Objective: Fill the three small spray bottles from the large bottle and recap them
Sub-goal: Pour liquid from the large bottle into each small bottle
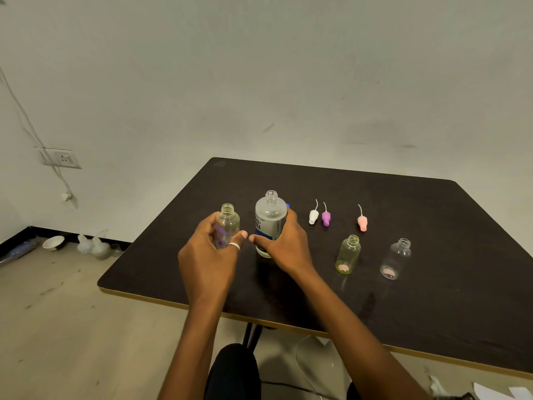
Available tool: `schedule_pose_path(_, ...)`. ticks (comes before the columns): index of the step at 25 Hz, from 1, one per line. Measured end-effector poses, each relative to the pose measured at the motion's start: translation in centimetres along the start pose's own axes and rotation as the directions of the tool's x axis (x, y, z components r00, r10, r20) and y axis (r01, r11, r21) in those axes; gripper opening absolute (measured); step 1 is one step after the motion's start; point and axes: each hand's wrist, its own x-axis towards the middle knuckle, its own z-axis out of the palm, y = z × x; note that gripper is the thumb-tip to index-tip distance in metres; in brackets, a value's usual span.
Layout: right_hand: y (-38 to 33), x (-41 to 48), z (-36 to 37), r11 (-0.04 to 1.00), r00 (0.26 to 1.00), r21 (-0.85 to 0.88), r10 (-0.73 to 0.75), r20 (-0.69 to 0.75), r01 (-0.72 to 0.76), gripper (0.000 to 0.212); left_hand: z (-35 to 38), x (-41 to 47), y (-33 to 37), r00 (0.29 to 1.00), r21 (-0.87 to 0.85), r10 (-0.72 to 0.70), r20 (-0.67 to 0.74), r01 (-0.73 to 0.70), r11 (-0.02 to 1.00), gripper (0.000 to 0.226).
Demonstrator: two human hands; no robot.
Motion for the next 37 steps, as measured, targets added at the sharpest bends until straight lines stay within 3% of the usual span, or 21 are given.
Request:
schedule_pose_path(11, -1.7, -0.3, -3.4, 0.993, 0.992, -0.067, -0.099, -0.084, 0.094, 0.07, 1.2, 1.6, 3.1, 0.986, -0.003, 0.126, 0.107, -0.127, 0.992, 0.059)
schedule_pose_path(17, -5.8, -1.6, -11.2, 0.953, 0.965, -0.248, -0.216, -0.152, 0.174, 0.077, 1.1, 1.4, 6.6, 0.945, -0.017, 0.233, 0.229, -0.235, 0.972, 0.059)
schedule_pose_path(24, -8.1, -6.2, -17.4, 0.817, 0.955, -0.528, -0.293, -0.039, 0.229, 0.069, 0.9, -2.7, 7.3, 0.891, -0.134, 0.296, 0.344, -0.265, 0.955, 0.058)
schedule_pose_path(30, -7.9, -10.1, -19.3, 0.729, 0.965, -0.647, -0.257, 0.044, 0.223, 0.071, 1.0, -3.7, 7.5, 0.856, -0.179, 0.324, 0.403, -0.274, 0.945, 0.059)
schedule_pose_path(37, -6.8, -13.9, -19.5, 0.756, 0.981, -0.637, -0.193, 0.003, 0.15, 0.074, 1.1, -5.5, 8.6, 0.791, -0.218, 0.39, 0.472, -0.324, 0.921, 0.062)
